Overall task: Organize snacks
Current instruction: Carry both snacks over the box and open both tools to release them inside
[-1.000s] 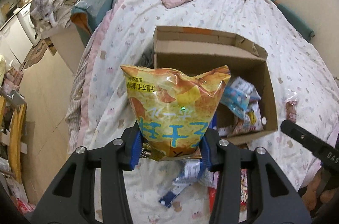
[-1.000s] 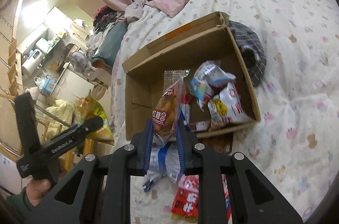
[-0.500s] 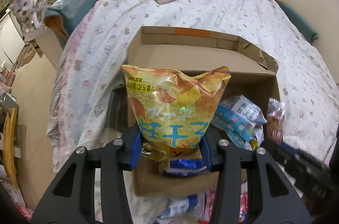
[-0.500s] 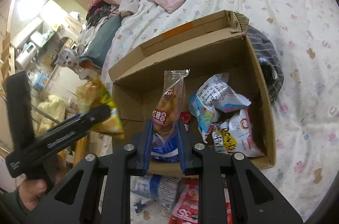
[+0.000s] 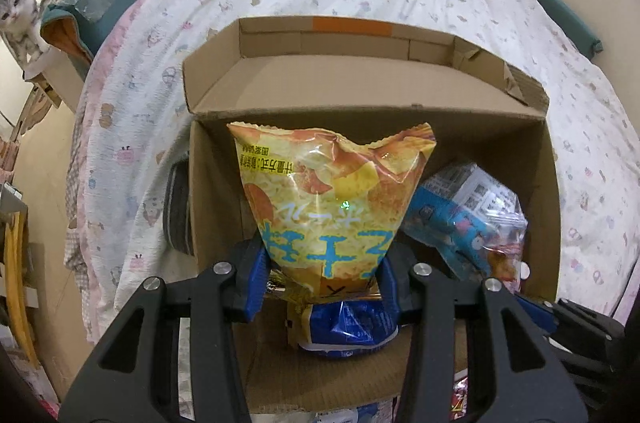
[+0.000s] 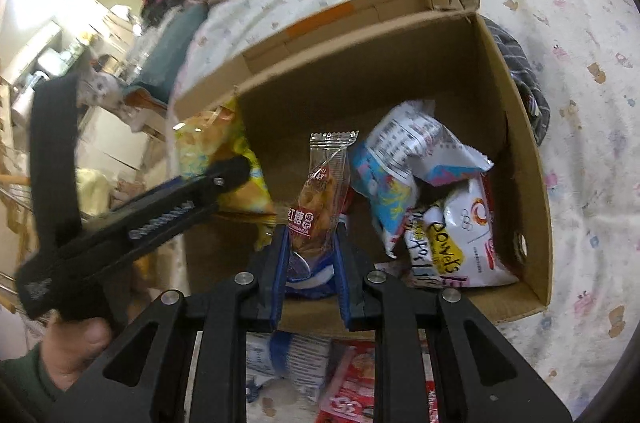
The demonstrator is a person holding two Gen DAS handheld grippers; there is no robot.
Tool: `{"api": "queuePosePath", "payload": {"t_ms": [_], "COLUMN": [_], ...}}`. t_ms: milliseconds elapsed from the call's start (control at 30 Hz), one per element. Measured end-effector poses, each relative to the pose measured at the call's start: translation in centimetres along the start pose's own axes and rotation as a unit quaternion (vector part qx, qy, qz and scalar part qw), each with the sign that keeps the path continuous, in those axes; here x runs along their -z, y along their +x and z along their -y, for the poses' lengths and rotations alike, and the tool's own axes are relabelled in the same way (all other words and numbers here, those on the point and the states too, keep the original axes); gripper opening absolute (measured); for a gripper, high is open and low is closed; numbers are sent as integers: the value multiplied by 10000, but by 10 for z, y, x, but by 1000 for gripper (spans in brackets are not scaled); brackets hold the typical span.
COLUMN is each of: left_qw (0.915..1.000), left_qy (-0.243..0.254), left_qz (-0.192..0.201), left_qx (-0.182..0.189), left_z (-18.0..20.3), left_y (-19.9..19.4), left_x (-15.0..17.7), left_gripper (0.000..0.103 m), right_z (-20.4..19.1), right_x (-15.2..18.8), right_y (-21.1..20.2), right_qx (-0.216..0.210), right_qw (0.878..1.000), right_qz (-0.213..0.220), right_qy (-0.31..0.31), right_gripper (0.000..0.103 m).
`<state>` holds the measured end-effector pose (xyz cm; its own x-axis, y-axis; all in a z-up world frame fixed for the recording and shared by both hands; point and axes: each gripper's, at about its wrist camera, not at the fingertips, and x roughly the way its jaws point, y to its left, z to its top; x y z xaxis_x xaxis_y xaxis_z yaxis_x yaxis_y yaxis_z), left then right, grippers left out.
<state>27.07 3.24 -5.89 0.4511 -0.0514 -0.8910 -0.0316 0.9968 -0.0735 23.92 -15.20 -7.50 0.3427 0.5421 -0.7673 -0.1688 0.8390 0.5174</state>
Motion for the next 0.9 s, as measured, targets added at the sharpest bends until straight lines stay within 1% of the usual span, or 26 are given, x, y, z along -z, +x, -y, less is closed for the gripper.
{"api": "queuePosePath", "payload": {"t_ms": [67, 267, 467, 600, 733, 900], "left_qw": [10000, 9997, 9997, 9999, 9998, 9998], "left_qy": [66, 56, 34, 90, -21, 46], "left_qz": [-34, -236, -238, -55, -156, -171], "left_qx": [-6, 51, 46, -34, 77, 41], "left_z": [2, -1, -4, -6, -9, -9], "left_y": [2, 8, 8, 5, 6, 8], "left_x": [2, 9, 7, 1, 0, 0], "left_gripper": [42, 42, 43, 43, 43, 43], "right_z": [2, 3, 7, 10, 10, 11], "right_x": [0, 1, 4, 7, 9, 10], "right_y": [6, 15, 23, 25, 23, 25], "right_qx": [7, -37, 84, 132, 147, 180], "right_qw": [10000, 9997, 9991, 9987, 9986, 9984], "right_qz": [-85, -218, -380, -467, -483, -531], "right_qy": [39, 73, 142, 172, 131, 122], "right_gripper": [22, 22, 22, 22, 22, 22]}}
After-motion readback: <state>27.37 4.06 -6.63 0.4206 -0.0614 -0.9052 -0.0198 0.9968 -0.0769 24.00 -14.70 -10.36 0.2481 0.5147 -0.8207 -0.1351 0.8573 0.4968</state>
